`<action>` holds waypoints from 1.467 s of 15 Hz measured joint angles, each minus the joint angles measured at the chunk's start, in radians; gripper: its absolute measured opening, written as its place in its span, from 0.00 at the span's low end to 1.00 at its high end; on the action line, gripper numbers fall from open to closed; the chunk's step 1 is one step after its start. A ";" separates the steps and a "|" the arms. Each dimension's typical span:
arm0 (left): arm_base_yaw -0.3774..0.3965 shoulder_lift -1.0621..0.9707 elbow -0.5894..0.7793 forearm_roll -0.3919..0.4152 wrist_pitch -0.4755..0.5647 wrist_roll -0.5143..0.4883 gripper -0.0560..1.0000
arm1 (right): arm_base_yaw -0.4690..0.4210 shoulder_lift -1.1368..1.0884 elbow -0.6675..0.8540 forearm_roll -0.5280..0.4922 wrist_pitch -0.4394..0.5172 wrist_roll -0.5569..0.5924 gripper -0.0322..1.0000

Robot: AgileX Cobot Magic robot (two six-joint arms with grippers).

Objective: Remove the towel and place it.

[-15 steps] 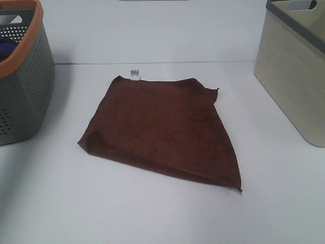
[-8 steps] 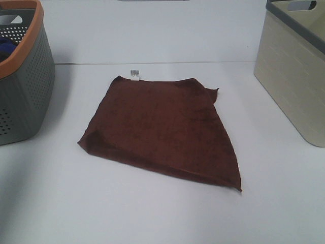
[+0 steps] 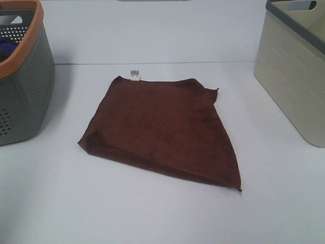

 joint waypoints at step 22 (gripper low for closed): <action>-0.084 -0.604 0.446 -0.039 -0.083 -0.060 0.93 | 0.000 -0.253 0.319 0.135 -0.025 -0.018 0.80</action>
